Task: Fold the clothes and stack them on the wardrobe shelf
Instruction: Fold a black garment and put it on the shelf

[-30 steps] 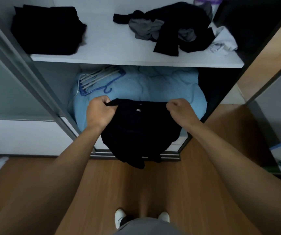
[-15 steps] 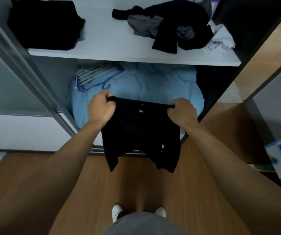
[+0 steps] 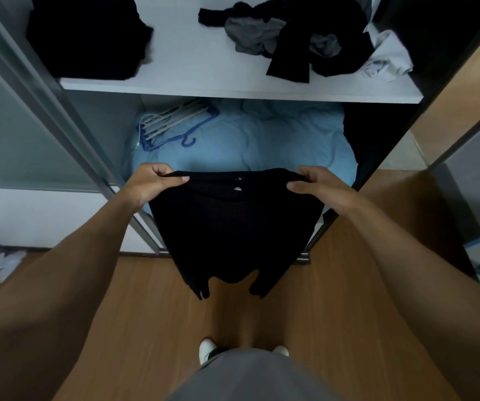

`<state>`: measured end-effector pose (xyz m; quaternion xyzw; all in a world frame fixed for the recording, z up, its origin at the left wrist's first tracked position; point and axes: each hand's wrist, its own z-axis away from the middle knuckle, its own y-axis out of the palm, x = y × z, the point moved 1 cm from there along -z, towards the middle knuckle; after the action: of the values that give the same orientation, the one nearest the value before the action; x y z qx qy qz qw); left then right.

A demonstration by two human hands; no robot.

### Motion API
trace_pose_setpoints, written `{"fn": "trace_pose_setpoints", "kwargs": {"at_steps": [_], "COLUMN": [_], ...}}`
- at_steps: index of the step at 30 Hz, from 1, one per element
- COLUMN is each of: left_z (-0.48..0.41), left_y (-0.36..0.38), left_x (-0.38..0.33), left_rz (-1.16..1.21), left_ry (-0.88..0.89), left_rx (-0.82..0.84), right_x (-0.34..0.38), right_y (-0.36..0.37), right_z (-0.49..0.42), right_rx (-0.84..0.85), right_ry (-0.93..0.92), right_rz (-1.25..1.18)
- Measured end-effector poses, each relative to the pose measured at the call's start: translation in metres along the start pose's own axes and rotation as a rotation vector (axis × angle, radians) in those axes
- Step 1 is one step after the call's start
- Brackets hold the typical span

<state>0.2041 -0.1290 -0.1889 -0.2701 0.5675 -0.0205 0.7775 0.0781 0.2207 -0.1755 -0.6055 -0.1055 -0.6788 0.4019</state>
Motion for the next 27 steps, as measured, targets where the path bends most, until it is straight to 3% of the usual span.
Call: {"fn": "trace_pose_setpoints", "kwargs": {"at_steps": [3,6,11,16,21,25,27], "left_z": [0.004,0.006,0.007,0.009,0.009,0.01,0.007], "left_y": [-0.006,-0.01,0.001,0.02,0.036,0.032,0.027], "left_x": [0.005,0.007,-0.005,-0.03,-0.05,-0.057,-0.058], "left_rz": [0.011,-0.009,0.015,0.006,-0.003,-0.157,-0.172], "left_ry": [0.019,0.027,0.102,0.178,0.373,0.506,0.527], "left_rx": [0.037,0.087,0.079,0.007,-0.222,-0.552,-0.613], "right_x": [0.005,0.01,0.012,0.019,0.025,0.026,0.029], "right_y": [-0.006,-0.01,-0.011,-0.009,-0.004,0.002,0.001], "right_z": [-0.004,-0.009,-0.014,-0.011,-0.009,-0.004,0.0], "right_rx": [-0.021,-0.214,-0.475,-0.458,-0.558,-0.461,-0.398], "right_ry": [-0.036,-0.1,-0.093,0.014,-0.009,-0.079,-0.102], "right_rz": [0.11,0.174,0.053,-0.107,-0.142,-0.102,-0.153]}}
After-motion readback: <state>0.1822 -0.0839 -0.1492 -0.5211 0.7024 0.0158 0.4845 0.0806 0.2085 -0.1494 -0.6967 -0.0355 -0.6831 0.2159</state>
